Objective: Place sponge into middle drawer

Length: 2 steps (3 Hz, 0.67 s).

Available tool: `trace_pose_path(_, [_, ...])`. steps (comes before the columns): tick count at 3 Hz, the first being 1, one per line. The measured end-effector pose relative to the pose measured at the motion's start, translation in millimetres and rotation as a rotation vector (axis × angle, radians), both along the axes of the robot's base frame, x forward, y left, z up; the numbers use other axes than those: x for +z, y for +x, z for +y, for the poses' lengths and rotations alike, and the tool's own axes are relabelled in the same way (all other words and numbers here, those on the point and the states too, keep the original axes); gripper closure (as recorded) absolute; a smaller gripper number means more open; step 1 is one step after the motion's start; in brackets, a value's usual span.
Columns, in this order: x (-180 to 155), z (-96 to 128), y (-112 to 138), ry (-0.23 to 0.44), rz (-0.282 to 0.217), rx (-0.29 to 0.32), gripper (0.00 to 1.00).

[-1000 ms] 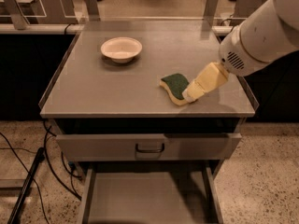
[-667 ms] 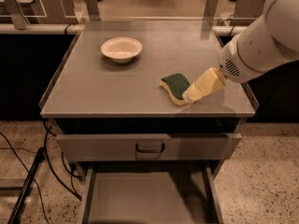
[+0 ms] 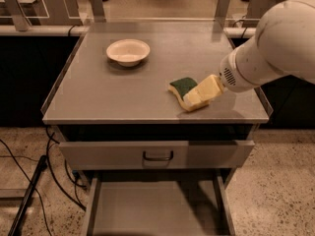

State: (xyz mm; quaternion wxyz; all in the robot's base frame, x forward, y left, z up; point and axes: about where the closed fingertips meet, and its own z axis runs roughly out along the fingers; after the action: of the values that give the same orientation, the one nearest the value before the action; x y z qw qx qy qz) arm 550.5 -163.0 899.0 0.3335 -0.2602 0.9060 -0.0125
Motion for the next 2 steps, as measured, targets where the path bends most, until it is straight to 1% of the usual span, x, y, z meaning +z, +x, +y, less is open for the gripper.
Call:
trace_pose_path(1, [-11.5, 8.3, 10.4, 0.025, 0.011, -0.001, 0.0])
trace_pose_path(2, [-23.2, 20.0, 21.2, 0.046, 0.028, 0.012, 0.0])
